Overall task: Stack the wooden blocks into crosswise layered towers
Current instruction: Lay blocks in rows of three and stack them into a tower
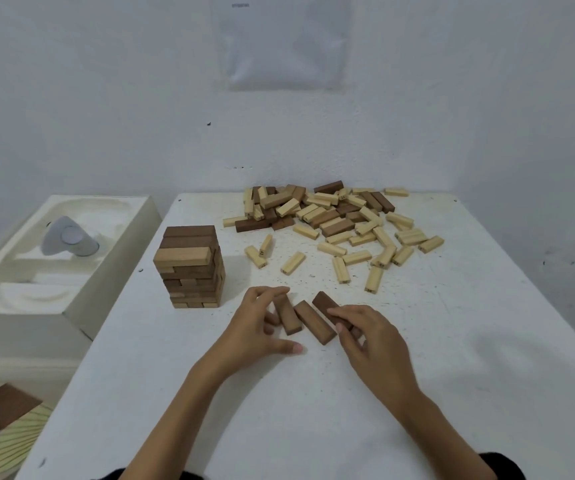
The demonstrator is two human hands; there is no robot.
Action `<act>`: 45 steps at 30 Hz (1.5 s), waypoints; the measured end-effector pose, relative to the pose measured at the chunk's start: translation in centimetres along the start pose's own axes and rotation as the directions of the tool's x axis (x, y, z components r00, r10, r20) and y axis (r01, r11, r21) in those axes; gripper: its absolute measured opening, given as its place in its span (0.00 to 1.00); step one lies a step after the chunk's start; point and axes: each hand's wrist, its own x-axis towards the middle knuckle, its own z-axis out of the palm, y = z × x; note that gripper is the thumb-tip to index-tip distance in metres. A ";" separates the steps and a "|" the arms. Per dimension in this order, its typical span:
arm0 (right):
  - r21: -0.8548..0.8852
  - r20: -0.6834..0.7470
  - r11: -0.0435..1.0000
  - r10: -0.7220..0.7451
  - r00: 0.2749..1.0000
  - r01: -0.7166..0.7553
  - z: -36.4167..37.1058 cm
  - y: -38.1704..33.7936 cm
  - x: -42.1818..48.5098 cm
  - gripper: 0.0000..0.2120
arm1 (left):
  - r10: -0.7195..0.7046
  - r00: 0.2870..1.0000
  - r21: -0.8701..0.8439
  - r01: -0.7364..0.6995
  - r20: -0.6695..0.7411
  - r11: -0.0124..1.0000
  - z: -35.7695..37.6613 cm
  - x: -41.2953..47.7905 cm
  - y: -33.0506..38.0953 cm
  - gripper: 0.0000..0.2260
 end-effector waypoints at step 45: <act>-0.062 0.415 0.994 -0.059 0.908 0.093 -1.6 3.6 5.2 0.40 | 0.306 0.948 0.116 -0.314 0.084 0.942 0.8 4.3 -1.6 0.31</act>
